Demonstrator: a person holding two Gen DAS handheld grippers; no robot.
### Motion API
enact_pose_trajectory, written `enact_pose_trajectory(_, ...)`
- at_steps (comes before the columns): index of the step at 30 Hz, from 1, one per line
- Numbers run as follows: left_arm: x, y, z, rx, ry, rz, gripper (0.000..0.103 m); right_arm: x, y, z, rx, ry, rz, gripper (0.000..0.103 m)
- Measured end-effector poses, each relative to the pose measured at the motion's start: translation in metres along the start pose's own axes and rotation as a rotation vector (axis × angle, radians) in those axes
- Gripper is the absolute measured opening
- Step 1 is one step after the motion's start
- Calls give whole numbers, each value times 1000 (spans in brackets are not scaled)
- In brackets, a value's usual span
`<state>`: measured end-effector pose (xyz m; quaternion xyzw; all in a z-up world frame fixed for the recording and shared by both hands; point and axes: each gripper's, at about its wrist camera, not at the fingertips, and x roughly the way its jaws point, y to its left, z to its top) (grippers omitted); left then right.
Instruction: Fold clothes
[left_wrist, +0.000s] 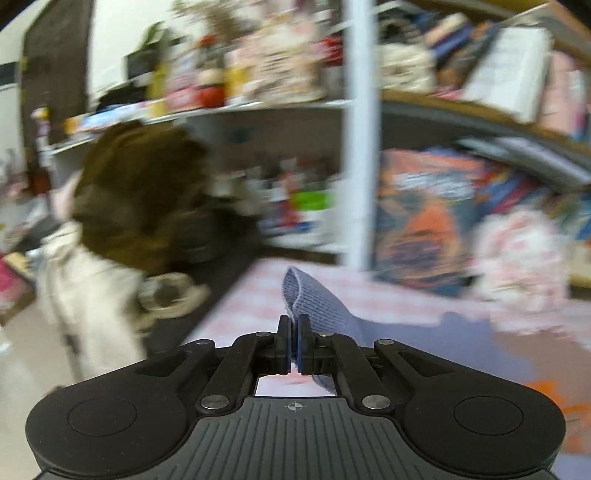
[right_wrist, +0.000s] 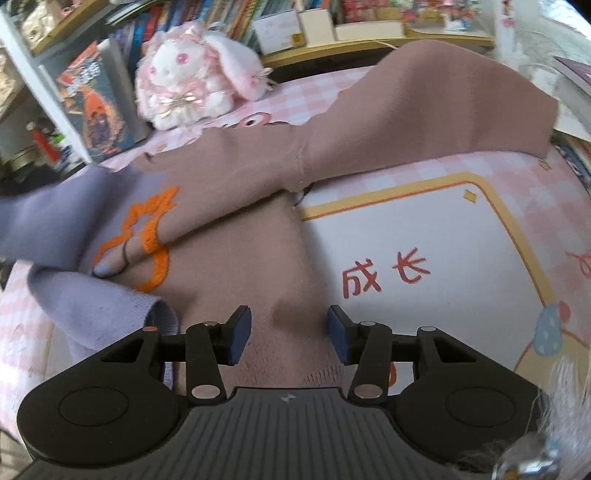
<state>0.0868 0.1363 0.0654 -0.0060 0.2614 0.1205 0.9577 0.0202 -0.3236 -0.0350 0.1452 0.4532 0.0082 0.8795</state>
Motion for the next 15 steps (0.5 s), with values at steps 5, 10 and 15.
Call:
enact_pose_trajectory(5,26,57,-7,-20,41,110,2,1,10,-14,-16,-17,-102,36)
enact_pose_trajectory(10,46,85,-13,-45,101,208,9,-2,20,-26,-11,-26,-145,24)
enact_pose_trajectory(15,43,82,-18,-20,148,270,28,-5,32,-37,5,-32,-153,12)
